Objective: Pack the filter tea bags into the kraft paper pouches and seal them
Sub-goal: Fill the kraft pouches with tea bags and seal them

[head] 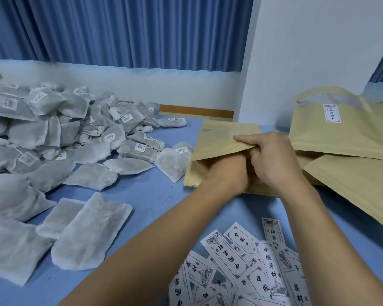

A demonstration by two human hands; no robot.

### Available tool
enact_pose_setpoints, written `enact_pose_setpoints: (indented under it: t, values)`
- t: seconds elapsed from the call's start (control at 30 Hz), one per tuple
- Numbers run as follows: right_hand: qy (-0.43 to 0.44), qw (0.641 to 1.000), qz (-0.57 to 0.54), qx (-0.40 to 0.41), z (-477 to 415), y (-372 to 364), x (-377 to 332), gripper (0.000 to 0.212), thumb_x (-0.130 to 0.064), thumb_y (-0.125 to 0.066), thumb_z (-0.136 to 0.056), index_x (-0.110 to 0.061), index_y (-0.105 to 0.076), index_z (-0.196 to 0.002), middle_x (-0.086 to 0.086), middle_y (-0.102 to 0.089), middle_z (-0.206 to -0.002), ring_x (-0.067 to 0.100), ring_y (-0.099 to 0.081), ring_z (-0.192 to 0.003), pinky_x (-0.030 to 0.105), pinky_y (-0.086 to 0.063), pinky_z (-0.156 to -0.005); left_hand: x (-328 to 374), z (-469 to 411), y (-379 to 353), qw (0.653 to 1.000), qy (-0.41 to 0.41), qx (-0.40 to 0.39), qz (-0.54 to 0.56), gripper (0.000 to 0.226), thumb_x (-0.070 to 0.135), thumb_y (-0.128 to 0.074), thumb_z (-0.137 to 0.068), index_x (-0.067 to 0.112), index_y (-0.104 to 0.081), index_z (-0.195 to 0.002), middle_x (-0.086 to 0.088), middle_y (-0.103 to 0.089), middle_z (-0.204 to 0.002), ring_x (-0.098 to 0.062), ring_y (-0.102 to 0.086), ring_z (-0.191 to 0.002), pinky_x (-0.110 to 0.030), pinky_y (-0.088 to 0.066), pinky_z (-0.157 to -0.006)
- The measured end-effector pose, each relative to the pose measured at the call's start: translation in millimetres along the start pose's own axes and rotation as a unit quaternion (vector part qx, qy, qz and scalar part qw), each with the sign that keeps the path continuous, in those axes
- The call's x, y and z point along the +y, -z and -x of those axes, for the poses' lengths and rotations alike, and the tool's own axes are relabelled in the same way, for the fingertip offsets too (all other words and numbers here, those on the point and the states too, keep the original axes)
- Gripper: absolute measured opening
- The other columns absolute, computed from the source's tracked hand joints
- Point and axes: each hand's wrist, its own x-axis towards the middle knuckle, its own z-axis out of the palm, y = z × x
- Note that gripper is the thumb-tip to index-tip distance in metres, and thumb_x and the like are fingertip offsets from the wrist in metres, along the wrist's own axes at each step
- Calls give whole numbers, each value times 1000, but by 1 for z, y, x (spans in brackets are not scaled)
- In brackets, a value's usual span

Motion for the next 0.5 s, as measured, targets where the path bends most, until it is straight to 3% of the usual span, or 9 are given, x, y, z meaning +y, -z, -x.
enact_pose_setpoints:
  t: [0.03,0.1,0.2,0.23,0.3,0.33,0.4,0.47,0.5]
  values:
    - [-1,1000,1,5,0,-2,1,56,0,-44,-91,-42,-72,-116,6,-73,-114,28,-63,-98,35,-53,-90,2,11,-3,999,-8,26,-21,29,23,-56,-92,18,-57,-121,-13,-65,-120,-36,-62,-110,-38,-47,-77]
    - [-3,1000,12,9,-1,-4,2,57,0,-43,-91,-42,-72,-116,5,-73,-114,26,-61,-100,32,-52,-90,-2,37,-4,982,-83,159,-53,10,20,-57,-88,15,-62,-94,-10,-69,-90,-37,-67,-82,-34,-37,-57]
    - [-2,1000,28,13,0,-9,4,58,0,-43,-90,-43,-71,-117,1,-74,-112,23,-59,-105,25,-46,-90,-29,67,-2,905,-222,361,35,13,14,-56,-82,12,-58,-70,-3,-53,-63,-25,-51,-57,-32,-34,-51]
    - [-3,999,34,11,0,-9,4,59,0,-43,-90,-43,-71,-117,0,-74,-111,23,-59,-106,22,-41,-91,-42,71,1,884,-200,410,99,14,13,-54,-81,12,-58,-68,1,-51,-63,-22,-47,-58,-30,-35,-54]
    - [-6,999,42,4,-2,-10,5,59,0,-41,-90,-43,-71,-119,-3,-74,-110,20,-59,-111,15,-29,-87,-69,70,12,860,-23,452,234,15,19,-47,-83,15,-56,-72,6,-51,-66,-19,-48,-64,-32,-40,-59]
    - [-7,999,41,2,-2,-9,4,59,0,-41,-90,-42,-71,-119,-6,-75,-108,19,-59,-112,13,-28,-85,-87,65,16,857,81,436,263,16,24,-45,-85,17,-56,-76,6,-53,-68,-21,-52,-68,-36,-43,-61]
    - [-6,999,31,1,1,-9,-1,59,2,-43,-89,-41,-72,-116,-16,-73,-103,17,-60,-111,16,-36,-84,-122,57,13,903,187,334,193,17,31,-46,-89,21,-59,-90,3,-62,-86,-26,-58,-85,-40,-47,-70]
    - [2,1000,23,-6,4,-8,-6,59,4,-42,-87,-38,-74,-114,-16,-74,-102,17,-62,-109,24,-49,-88,-142,53,1,967,165,177,85,27,38,-52,-91,23,-57,-113,2,-64,-112,-28,-57,-104,-42,-48,-83]
    - [8,1000,22,-8,5,-8,-8,59,4,-42,-87,-37,-74,-114,-15,-75,-102,17,-63,-107,27,-51,-90,-147,52,-5,981,149,118,48,33,41,-54,-91,24,-54,-119,3,-62,-118,-28,-56,-109,-44,-47,-89]
